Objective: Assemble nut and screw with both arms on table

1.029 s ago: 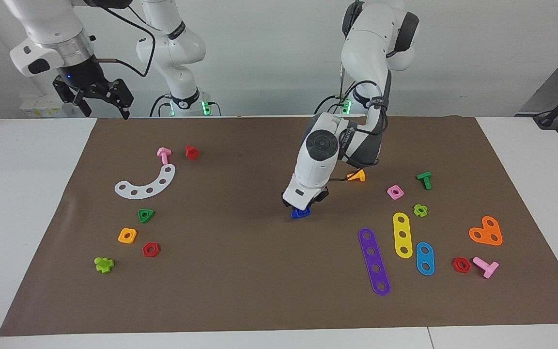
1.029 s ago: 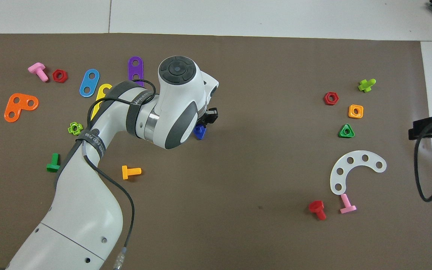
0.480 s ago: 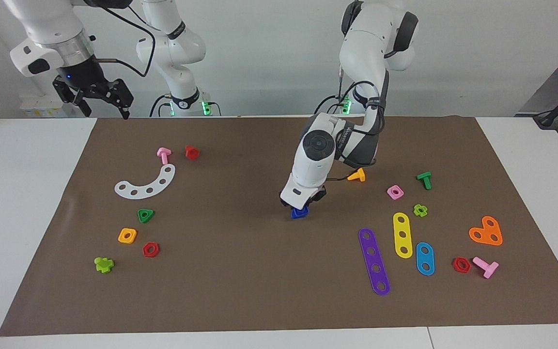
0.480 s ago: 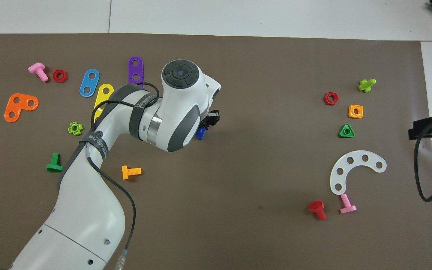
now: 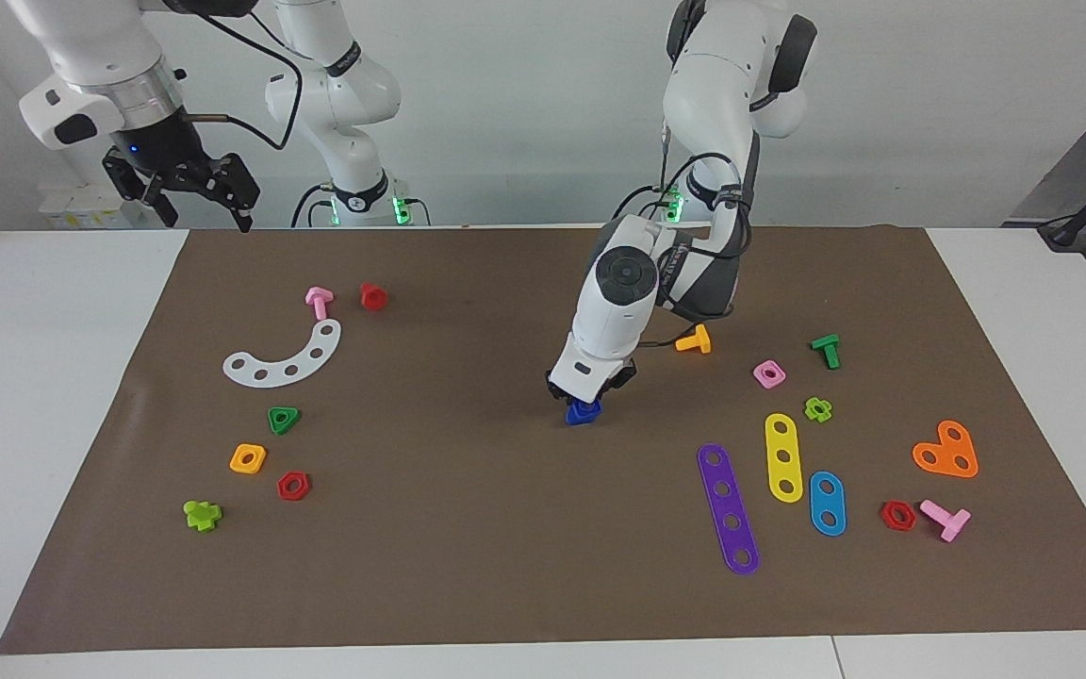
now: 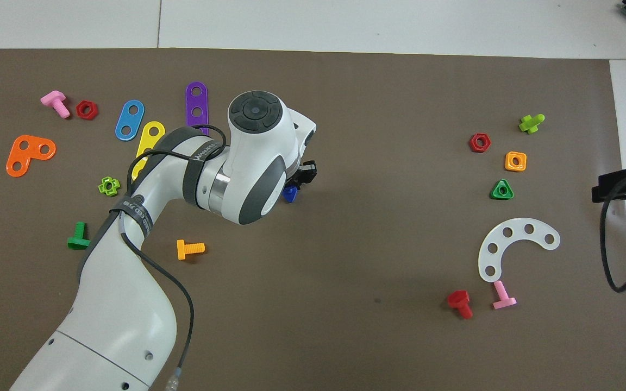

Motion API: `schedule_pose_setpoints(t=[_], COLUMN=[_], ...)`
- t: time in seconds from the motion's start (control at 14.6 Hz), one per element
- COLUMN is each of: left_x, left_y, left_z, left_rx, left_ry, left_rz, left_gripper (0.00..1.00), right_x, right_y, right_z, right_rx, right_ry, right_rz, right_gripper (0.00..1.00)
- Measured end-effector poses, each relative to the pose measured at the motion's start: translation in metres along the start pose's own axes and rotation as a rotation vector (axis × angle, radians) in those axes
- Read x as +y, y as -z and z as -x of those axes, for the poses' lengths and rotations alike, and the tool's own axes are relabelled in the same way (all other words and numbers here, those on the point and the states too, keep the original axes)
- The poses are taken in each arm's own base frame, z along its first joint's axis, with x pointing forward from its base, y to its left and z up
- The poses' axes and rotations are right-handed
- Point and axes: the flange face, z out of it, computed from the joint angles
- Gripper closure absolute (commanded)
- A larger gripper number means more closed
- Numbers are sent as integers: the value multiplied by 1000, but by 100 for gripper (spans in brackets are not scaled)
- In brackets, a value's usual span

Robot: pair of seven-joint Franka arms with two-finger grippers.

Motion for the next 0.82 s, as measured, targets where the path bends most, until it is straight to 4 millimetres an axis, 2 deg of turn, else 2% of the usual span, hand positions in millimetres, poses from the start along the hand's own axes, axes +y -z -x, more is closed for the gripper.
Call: schedule_pose_setpoints(t=[0.48,0.82], left_x=[-4,4], left_y=[18,10], left_z=[-12,-6], left_rx=[-9,-20], left_ry=[34,43], left_rz=[7,2], left_gripper=[87,88], right_x=[0,0], right_y=[0,0], right_z=[0,0], right_rx=[0,0], right_ry=[0,0], right_rz=[0,0], right_gripper=[0,0])
